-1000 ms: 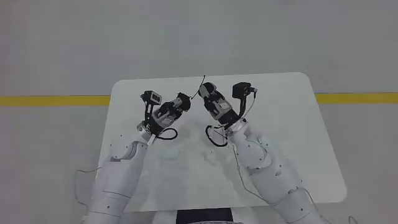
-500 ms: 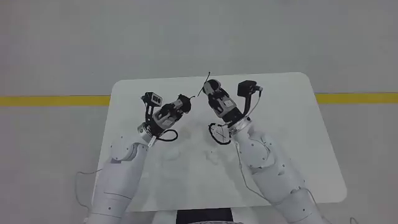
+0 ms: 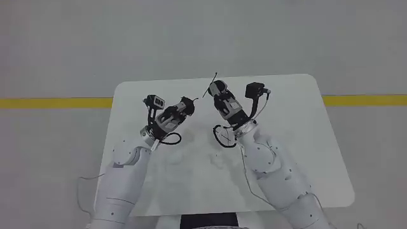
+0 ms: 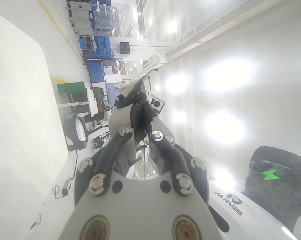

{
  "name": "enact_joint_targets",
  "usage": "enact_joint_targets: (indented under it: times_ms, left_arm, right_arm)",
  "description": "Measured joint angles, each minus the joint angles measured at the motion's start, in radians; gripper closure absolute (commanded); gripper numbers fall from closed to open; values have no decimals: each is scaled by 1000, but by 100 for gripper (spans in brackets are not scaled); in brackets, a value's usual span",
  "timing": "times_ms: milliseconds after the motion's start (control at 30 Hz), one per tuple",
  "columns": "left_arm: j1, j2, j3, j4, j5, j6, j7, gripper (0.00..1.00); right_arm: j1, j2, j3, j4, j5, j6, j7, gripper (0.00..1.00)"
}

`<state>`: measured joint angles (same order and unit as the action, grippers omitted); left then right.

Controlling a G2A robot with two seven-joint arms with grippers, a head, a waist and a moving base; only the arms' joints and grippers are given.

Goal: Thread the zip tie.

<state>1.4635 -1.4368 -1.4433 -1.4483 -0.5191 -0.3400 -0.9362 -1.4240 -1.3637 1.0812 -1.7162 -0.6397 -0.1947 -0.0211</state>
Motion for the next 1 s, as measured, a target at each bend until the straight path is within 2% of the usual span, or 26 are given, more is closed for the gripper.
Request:
enact_joint_targets:
  times_ms: [200,267,333,400,500,700,833,1000]
  left_arm:
    - [0,0,0,0,1,0,1,100]
    - [-1,3,-5,-2,36,0,14,100]
    - [10,5,-14,12,55,0,-4,100]
    - [16,4,-29,25,32,0,-20,100]
    - [20,-4,-55,34,27,0,-49,100]
    - [15,-39,-124,50,-22,0,-168,100]
    - [6,-73,-185,77,-23,0,-266,100]
    - [-11,-116,-265,93,24,0,-348,100]
  right_arm:
    - [0,0,0,0,-1,-1,0,100]
    - [0,0,0,0,-1,-1,0,100]
    - [0,0,0,0,-1,-1,0,100]
    - [0,0,0,0,-1,-1,0,100]
    - [0,0,0,0,-1,-1,0,100]
    - [0,0,0,0,-1,-1,0,100]
    - [0,0,0,0,-1,-1,0,100]
    - [0,0,0,0,-1,-1,0,100]
